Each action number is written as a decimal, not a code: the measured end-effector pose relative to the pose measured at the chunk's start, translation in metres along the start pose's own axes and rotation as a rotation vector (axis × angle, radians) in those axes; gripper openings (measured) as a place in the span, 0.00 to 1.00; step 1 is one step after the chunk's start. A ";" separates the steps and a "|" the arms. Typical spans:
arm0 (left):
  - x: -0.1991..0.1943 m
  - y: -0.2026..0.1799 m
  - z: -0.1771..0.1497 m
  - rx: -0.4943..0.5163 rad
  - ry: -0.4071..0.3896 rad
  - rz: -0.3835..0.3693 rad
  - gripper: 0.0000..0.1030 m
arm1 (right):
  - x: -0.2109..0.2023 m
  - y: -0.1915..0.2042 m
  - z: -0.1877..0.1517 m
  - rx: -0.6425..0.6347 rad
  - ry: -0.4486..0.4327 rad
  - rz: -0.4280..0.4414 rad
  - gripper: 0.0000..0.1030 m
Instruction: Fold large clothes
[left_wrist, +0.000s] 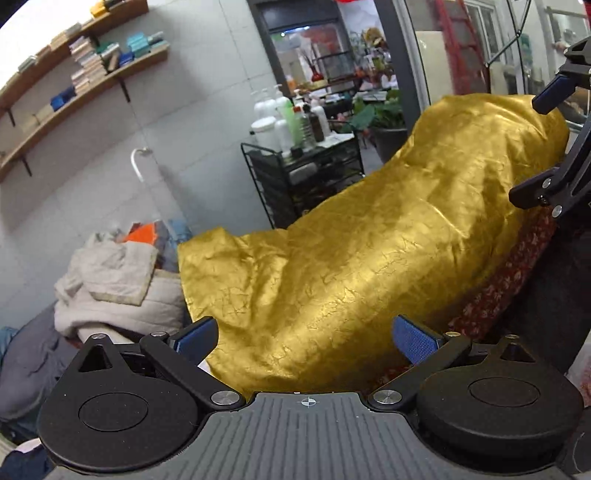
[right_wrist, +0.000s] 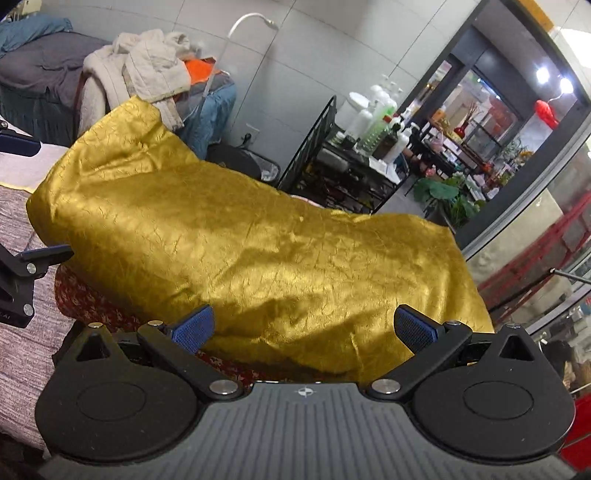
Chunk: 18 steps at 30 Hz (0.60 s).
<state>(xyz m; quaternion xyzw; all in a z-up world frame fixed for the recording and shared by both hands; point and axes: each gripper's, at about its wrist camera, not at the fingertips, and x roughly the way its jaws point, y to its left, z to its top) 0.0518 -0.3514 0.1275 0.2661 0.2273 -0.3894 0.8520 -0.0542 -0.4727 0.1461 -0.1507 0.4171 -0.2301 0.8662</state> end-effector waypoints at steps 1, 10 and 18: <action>0.000 -0.001 0.000 0.005 0.002 -0.007 1.00 | 0.000 -0.001 0.000 -0.002 0.009 0.004 1.00; -0.005 -0.004 0.004 -0.004 -0.001 -0.017 1.00 | 0.005 -0.008 -0.003 0.007 0.032 0.000 1.00; -0.010 -0.005 0.003 -0.031 -0.029 -0.037 1.00 | 0.007 -0.014 -0.005 0.026 0.028 0.006 1.00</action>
